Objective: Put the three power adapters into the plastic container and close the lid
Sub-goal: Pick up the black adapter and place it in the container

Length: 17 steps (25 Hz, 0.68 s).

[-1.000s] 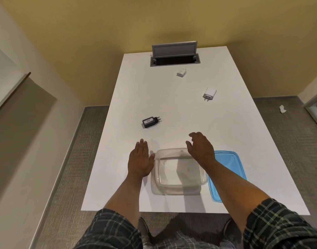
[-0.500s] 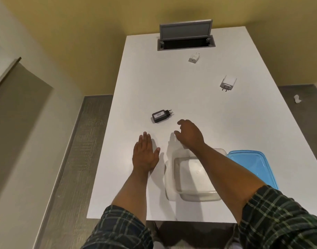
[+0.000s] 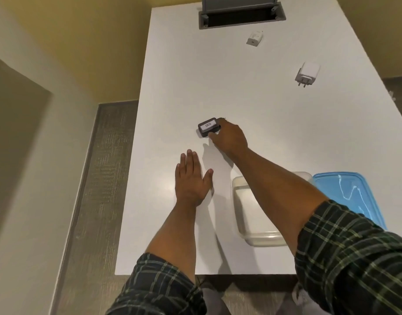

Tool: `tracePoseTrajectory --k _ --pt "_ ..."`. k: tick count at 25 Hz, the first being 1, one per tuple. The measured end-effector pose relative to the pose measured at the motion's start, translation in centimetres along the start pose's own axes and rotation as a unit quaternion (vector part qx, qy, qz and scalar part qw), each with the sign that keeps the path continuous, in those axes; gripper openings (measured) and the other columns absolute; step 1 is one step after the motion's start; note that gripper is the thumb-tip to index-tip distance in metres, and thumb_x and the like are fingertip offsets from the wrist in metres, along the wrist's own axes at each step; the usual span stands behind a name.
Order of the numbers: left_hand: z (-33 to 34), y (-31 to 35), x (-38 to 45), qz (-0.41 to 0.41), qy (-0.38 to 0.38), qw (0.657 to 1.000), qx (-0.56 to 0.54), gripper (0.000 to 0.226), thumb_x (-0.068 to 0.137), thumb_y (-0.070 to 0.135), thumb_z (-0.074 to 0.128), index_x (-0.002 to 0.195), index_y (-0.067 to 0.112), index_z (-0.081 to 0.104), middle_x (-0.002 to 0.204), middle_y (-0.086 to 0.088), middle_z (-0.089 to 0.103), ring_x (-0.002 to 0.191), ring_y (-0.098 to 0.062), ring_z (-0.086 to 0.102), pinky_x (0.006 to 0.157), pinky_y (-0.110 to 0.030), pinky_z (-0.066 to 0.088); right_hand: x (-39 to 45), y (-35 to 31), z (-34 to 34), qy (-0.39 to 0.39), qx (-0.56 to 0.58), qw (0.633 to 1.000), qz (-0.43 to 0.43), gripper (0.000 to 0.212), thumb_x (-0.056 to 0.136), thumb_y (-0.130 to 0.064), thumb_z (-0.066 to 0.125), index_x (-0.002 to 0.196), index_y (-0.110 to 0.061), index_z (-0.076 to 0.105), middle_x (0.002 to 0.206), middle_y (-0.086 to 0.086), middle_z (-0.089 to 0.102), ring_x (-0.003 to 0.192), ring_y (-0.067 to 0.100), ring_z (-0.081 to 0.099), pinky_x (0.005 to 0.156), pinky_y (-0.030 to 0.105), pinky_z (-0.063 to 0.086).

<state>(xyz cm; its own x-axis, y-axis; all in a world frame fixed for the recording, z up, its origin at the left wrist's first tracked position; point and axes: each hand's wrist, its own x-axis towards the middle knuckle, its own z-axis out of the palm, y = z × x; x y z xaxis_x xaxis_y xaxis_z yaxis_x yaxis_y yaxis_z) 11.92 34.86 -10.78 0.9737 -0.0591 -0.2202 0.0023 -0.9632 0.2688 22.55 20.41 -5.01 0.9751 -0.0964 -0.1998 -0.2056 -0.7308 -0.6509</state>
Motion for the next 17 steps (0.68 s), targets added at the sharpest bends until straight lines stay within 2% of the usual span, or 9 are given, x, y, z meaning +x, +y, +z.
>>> tracePoseTrajectory --k 3,7,12,15,17 --pt "0.7 -0.6 0.5 0.013 0.028 0.999 0.008 0.075 0.106 0.054 0.025 0.164 0.012 0.004 0.173 -0.005 -0.002 0.16 -0.024 -0.004 0.13 -0.039 0.004 0.8 -1.1 1.2 0.002 -0.037 0.999 0.016 0.044 0.094 -0.037 0.055 0.136 -0.022 0.053 0.128 0.005 0.066 0.118 0.032 0.059 0.091 0.034 0.047" --pt "2.5 -0.9 0.2 0.01 0.097 0.995 0.022 0.071 0.105 0.053 0.024 0.163 0.012 0.018 0.172 -0.005 0.014 0.16 -0.023 0.009 0.129 -0.042 0.016 2.3 -1.9 2.4 -0.021 -0.024 0.999 0.039 0.059 0.092 -0.057 0.051 0.138 -0.021 0.047 0.128 0.004 0.063 0.121 0.031 0.056 0.086 0.035 0.043" --pt "3.3 -1.3 0.9 0.0 0.111 0.994 0.014 0.071 0.103 0.055 0.025 0.163 0.017 0.018 0.171 -0.001 0.016 0.16 -0.02 0.01 0.129 -0.042 0.018 4.1 -2.6 3.7 -0.039 -0.034 0.997 0.063 0.05 0.095 -0.052 0.045 0.13 -0.017 0.053 0.126 0.007 0.063 0.122 0.032 0.054 0.085 0.037 0.043" --pt "3.3 -1.2 0.9 -0.002 0.111 0.994 0.012 0.072 0.103 0.055 0.026 0.163 0.017 0.019 0.171 0.0 0.016 0.16 -0.02 0.011 0.129 -0.042 0.018 4.4 -2.8 4.0 -0.001 -0.006 0.995 0.097 0.044 0.092 -0.05 0.051 0.122 -0.018 0.06 0.118 0.008 0.067 0.114 0.031 0.059 0.076 0.031 0.04" --pt "3.3 -1.2 0.8 -0.002 0.109 0.994 0.007 0.071 0.103 0.055 0.027 0.163 0.017 0.02 0.171 0.0 0.017 0.16 -0.02 0.012 0.128 -0.042 0.019 4.3 -2.6 4.2 0.012 -0.009 0.995 0.1 0.041 0.093 -0.046 0.052 0.12 -0.017 0.061 0.115 0.01 0.067 0.113 0.032 0.058 0.076 0.03 0.039"
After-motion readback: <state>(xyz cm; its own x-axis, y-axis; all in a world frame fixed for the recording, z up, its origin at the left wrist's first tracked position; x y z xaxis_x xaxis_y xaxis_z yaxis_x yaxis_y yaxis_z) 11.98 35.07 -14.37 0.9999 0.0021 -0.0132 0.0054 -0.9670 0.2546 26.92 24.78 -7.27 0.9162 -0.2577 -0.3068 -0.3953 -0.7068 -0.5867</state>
